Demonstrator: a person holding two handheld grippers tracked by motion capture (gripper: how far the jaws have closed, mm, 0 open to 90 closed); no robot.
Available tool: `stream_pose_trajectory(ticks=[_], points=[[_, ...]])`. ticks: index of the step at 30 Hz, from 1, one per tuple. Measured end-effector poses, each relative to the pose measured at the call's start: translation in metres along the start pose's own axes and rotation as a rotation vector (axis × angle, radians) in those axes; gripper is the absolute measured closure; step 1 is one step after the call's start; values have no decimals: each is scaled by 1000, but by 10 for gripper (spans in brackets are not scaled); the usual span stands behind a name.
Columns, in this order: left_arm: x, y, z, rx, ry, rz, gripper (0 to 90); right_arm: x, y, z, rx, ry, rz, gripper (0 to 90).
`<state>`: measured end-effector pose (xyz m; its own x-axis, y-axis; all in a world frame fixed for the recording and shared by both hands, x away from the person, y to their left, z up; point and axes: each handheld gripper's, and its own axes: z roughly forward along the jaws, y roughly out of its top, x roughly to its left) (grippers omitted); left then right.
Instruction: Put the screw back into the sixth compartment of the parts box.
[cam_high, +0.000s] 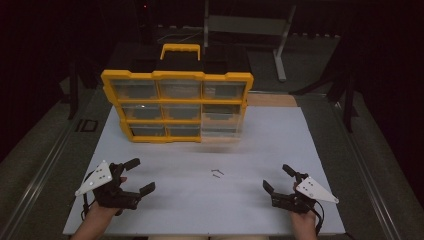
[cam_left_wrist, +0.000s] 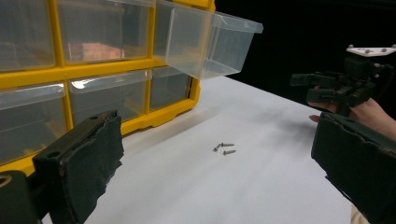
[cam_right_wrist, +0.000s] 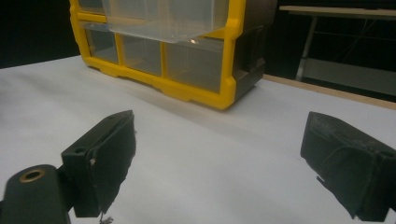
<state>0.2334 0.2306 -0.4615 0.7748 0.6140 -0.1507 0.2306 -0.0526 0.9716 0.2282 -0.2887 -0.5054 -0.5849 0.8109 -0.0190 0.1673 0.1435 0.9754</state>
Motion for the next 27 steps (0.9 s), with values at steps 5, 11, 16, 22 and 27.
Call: stream_pose_trajectory(ticks=[5, 11, 16, 22, 27], points=[[-3, 13, 18, 25, -58, 65, 28, 1, 1, 0, 1, 7, -2, 106], [-9, 22, 47, 65, -126, 66, 43, 0, 1, 0, 3, 16, 5, 106], [-12, 25, 71, 96, -177, 73, 54, 2, 0, 1, 13, 33, 5, 106], [-18, 27, 97, 170, -221, 124, 68, 1, 0, 1, 13, 40, 15, 106], [-22, 24, 119, 239, -253, 146, 128, 2, -1, 2, 23, 51, 17, 106]])
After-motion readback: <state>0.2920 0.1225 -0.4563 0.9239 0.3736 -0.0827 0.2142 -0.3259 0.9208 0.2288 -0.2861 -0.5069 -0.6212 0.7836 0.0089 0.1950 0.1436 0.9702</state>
